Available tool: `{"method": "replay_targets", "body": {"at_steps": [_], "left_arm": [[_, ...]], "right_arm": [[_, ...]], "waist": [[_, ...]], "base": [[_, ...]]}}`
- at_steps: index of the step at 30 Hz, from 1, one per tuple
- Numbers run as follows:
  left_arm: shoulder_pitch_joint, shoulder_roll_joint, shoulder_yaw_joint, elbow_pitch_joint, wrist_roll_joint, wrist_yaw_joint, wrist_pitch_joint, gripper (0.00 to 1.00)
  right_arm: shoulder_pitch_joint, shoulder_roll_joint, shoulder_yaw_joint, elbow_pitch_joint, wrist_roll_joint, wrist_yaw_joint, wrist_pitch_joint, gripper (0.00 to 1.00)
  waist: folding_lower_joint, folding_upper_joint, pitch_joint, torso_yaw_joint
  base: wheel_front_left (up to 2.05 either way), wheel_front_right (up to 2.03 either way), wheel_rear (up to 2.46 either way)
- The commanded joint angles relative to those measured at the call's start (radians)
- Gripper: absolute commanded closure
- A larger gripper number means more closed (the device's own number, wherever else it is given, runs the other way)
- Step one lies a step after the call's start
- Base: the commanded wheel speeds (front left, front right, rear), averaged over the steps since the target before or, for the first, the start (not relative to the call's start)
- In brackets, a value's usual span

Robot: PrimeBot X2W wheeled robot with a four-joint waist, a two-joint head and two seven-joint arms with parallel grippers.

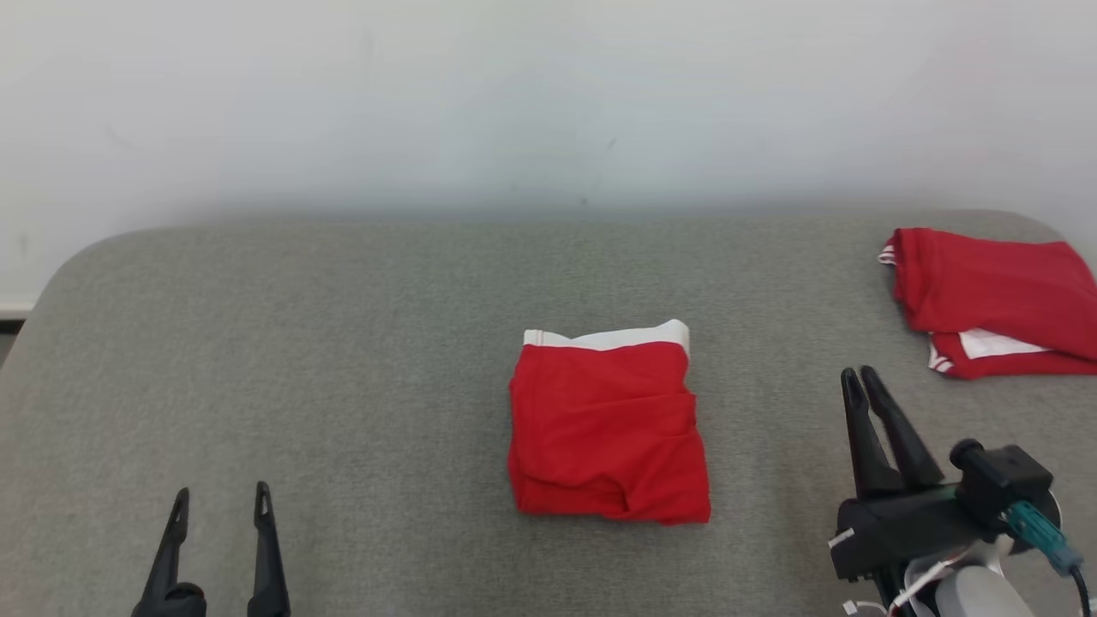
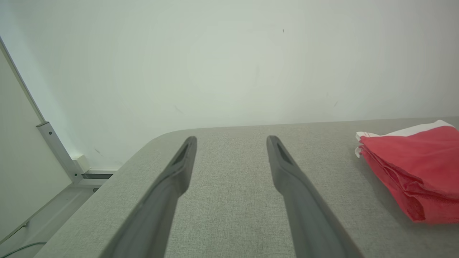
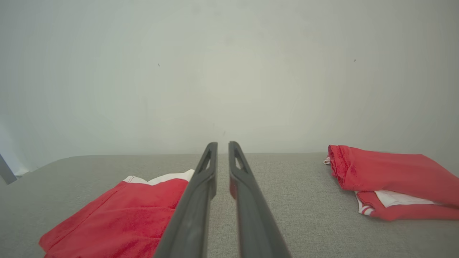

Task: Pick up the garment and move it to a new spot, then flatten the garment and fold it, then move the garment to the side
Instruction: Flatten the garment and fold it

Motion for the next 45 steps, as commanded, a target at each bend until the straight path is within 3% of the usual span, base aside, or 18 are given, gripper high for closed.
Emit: {"method": "replay_targets", "body": {"at_steps": [1,2,19,32,45], "left_arm": [[0.014,0.008,0.005,-0.006,0.006,0.003,-0.003,0.00],[0.019,0.008,0.006,-0.008,0.006,0.006,-0.003,0.00],[0.062,0.026,-0.038,0.000,0.036,0.007,0.031,0.00],[0.093,0.054,-0.036,-0.151,-0.007,-0.015,0.132,0.00],[0.110,0.053,-0.032,-0.172,-0.041,-0.009,0.145,0.00]], "right_arm": [[0.019,0.003,-0.007,-0.014,-0.010,0.001,-0.004,0.11],[0.033,0.010,-0.019,-0.027,-0.014,0.001,-0.004,0.00],[0.252,0.141,-0.116,-0.163,-0.117,0.001,0.044,0.00],[0.290,0.173,-0.124,-0.264,-0.151,0.001,0.147,0.00],[0.303,0.179,-0.142,-0.317,-0.170,0.001,0.217,0.00]], "waist": [[0.0000,0.0000,-0.020,-0.031],[0.0000,0.0000,-0.022,-0.037],[0.0000,0.0000,-0.061,-0.038],[0.0000,0.0000,-0.065,-0.021],[0.0000,0.0000,-0.058,-0.022]], "base": [[0.00,0.00,0.00],[0.00,0.00,0.00],[0.00,0.00,0.00],[0.00,0.00,0.00],[0.00,0.00,0.00]]}}
